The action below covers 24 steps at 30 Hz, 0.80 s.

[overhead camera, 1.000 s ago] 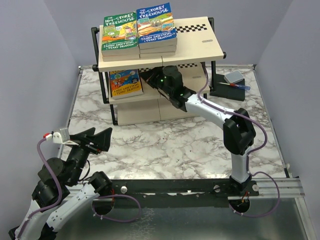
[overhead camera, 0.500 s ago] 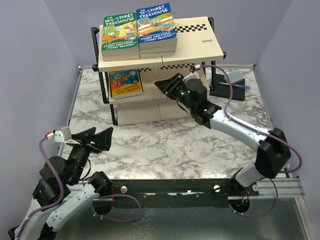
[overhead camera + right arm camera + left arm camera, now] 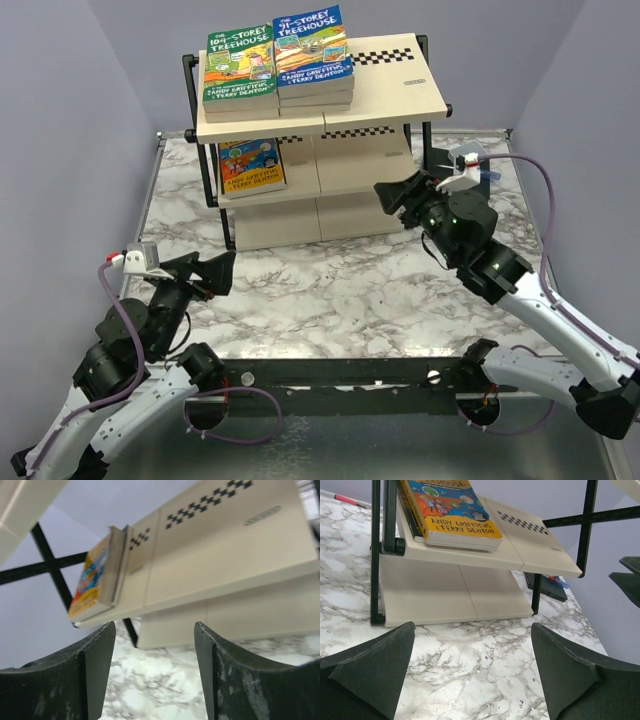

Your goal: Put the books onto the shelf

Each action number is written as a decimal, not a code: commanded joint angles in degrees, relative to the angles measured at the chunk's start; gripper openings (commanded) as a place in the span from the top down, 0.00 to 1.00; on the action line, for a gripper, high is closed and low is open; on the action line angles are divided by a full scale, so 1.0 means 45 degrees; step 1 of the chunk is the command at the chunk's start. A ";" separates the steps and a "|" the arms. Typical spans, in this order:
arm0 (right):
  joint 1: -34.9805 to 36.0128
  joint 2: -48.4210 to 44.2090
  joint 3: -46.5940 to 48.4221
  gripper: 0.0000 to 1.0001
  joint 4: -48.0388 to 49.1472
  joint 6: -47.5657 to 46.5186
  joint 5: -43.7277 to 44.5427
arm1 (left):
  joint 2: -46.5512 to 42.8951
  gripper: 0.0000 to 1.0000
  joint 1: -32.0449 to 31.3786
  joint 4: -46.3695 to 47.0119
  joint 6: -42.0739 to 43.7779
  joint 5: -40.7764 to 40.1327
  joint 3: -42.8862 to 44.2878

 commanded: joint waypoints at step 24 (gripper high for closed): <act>-0.0043 -0.4732 0.0632 0.00 -0.6722 -0.3193 -0.0363 | 0.4900 0.01 0.0046 0.1701 0.1226 0.5420 0.2043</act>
